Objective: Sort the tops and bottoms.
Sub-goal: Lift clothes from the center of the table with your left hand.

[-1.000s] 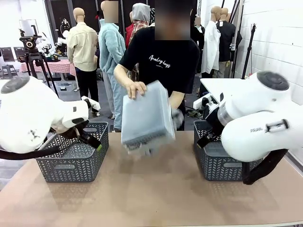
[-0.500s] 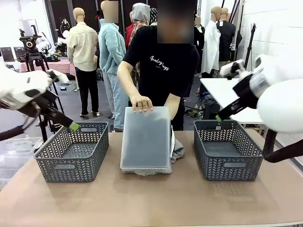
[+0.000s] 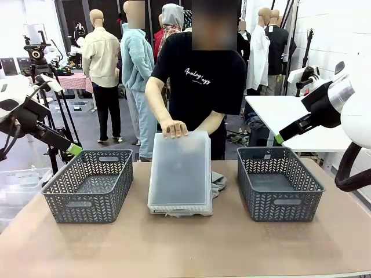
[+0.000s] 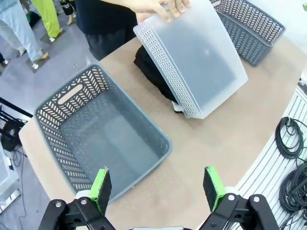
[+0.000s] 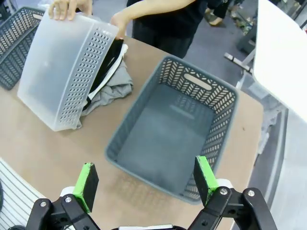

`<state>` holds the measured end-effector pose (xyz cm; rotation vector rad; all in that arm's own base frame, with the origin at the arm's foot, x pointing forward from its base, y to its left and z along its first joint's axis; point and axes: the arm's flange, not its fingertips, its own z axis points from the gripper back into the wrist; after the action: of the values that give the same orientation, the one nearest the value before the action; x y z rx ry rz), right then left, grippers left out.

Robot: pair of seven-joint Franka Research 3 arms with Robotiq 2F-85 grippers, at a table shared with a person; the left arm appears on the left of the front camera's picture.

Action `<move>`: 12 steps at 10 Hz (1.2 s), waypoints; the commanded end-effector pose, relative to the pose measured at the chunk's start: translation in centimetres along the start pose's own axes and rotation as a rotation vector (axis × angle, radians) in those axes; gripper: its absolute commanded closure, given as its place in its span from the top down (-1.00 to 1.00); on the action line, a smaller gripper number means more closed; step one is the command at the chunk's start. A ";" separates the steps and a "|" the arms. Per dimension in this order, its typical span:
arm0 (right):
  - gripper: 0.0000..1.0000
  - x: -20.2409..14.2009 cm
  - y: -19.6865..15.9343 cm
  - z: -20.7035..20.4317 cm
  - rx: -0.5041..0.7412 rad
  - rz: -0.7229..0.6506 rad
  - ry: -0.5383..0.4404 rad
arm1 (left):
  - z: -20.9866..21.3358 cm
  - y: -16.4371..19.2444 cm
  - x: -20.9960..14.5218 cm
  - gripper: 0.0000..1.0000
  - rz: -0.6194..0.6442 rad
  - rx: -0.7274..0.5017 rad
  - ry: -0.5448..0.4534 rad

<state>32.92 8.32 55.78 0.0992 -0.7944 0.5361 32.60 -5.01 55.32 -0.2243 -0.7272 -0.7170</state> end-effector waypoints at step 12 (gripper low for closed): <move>1.00 0.0 0.0 0.0 0.000 0.000 0.000 | 0.0 0.0 0.0 1.00 0.000 0.000 0.000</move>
<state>32.94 8.39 55.78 0.0985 -0.7956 0.5336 32.59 -5.14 55.30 -0.2176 -0.7253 -0.7183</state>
